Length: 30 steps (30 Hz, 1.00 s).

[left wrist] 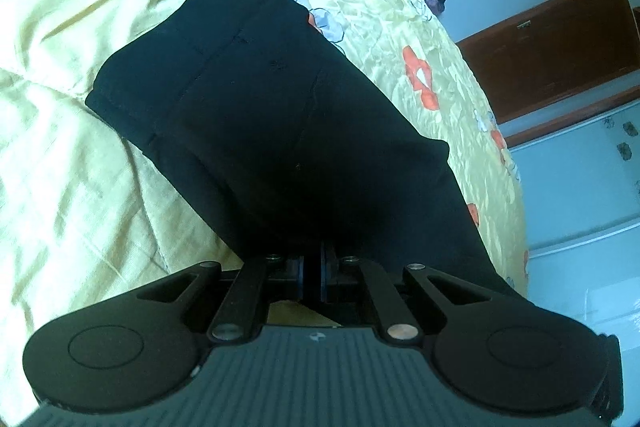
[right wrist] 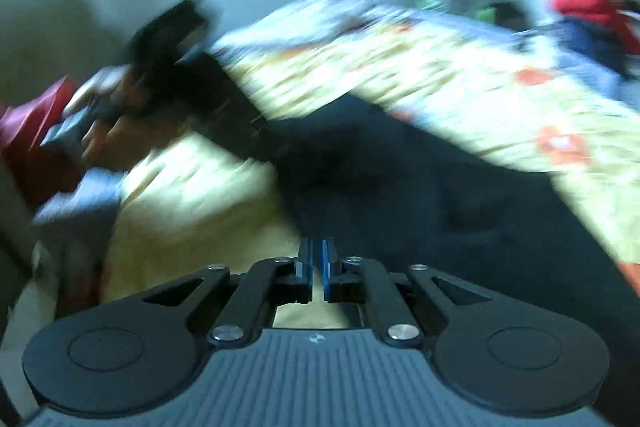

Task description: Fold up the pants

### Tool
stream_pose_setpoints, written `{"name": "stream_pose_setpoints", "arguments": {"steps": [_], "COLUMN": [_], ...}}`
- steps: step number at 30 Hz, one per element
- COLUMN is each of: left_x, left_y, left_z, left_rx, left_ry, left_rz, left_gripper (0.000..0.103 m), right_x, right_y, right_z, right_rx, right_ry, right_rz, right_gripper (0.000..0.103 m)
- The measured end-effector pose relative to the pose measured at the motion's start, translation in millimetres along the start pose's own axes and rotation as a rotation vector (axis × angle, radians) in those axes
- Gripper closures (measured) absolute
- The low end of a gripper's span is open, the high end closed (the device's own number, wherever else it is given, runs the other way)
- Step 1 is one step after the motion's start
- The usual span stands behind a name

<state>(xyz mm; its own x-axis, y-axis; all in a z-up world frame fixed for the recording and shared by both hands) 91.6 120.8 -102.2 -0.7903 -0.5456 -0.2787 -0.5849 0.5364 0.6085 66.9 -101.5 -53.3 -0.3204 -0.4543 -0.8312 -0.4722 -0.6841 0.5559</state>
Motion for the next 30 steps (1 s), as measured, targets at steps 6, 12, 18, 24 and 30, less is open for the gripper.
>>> {"name": "stream_pose_setpoints", "arguments": {"steps": [6, 12, 18, 24, 30], "left_x": [3.9, 4.5, 5.2, 12.3, 32.6], "left_y": [4.1, -3.6, -4.3, 2.1, 16.6], "left_z": [-3.6, 5.8, 6.2, 0.2, -27.1], "left_rx": [0.008, 0.001, -0.003, -0.015, 0.024], "left_ry": [0.019, 0.025, 0.018, -0.048, -0.217], "left_rz": [0.008, 0.013, 0.009, 0.043, 0.129], "left_gripper": [0.096, 0.095, 0.093, 0.082, 0.082], "right_x": [36.3, 47.3, 21.4, 58.6, 69.7], "right_y": [-7.2, 8.9, 51.2, 30.3, 46.0], "right_z": [-35.3, -4.2, -55.2, -79.9, -55.3], "right_rx": [0.118, 0.073, 0.216, 0.348, 0.278], "right_ry": [-0.133, -0.013, -0.235, -0.209, -0.205], "right_rz": [0.122, 0.185, -0.057, 0.110, 0.150], "right_gripper": [0.098, 0.097, 0.095, 0.092, 0.092]}}
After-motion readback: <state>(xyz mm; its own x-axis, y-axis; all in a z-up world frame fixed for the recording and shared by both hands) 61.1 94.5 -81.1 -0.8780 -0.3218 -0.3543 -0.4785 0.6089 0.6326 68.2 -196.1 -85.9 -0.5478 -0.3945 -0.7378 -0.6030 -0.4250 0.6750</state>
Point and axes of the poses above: each gripper's, at about its wrist camera, not at the fingertips, and y roughly against the way its jaws point, z to its left, x to its underside, the point moved 10 cm from there along -y, roughly the way its jaws point, and after that the axes turned 8 degrees about x, right-handed, at the moved point
